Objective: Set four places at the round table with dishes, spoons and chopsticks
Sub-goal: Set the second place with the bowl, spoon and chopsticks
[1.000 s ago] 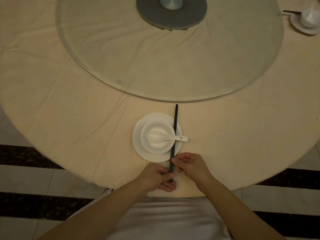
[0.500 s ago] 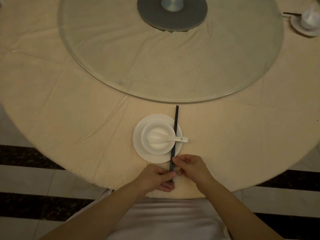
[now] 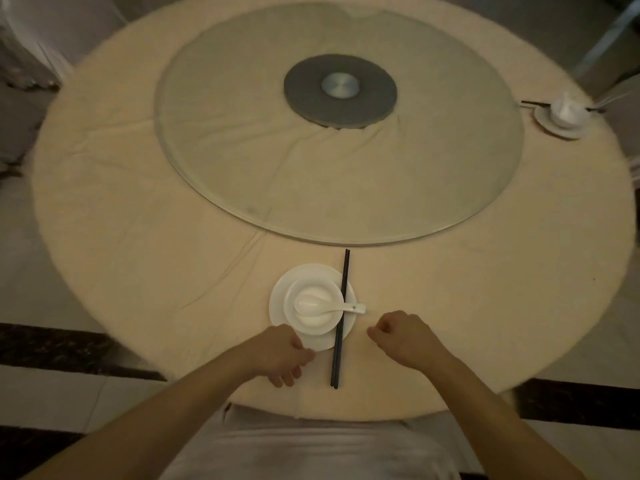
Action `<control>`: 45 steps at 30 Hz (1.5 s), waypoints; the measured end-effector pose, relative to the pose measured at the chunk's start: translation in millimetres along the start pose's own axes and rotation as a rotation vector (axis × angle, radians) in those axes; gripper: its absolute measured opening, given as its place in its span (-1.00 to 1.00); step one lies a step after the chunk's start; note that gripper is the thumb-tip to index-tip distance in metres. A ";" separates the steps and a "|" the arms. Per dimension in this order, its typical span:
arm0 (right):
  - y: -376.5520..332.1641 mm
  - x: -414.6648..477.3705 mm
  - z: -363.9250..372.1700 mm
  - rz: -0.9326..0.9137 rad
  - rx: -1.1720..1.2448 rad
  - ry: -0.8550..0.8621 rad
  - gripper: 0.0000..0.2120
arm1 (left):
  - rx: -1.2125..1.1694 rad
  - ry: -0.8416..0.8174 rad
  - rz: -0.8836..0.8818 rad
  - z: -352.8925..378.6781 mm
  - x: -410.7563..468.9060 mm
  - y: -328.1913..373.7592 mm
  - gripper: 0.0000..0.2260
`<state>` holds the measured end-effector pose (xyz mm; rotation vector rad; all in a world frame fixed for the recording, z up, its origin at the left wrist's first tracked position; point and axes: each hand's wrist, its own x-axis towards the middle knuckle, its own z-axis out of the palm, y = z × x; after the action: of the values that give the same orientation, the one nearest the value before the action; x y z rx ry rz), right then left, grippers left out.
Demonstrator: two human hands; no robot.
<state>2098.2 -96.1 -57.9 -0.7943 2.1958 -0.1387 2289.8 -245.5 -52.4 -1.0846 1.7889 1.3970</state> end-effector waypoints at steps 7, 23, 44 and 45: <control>-45.0 -32.3 -106.9 -0.090 -0.165 0.254 -0.70 | 0.312 0.141 0.084 -73.9 -68.7 80.7 -0.65; 8.8 -154.2 -352.9 -0.090 -0.427 0.791 -0.46 | 0.718 0.909 0.686 -83.6 -152.0 358.4 -0.50; 418.0 -256.2 -582.5 0.187 -0.337 1.107 -0.32 | 0.956 0.920 1.076 217.8 -118.3 772.2 -0.41; 431.6 -254.6 -589.9 0.203 -0.331 1.116 -0.31 | 0.957 0.916 1.095 228.8 -114.5 786.4 -0.42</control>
<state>1592.3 308.5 365.7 -0.7409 3.4087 -0.1333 1647.9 84.9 350.8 -0.0869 3.4466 0.1481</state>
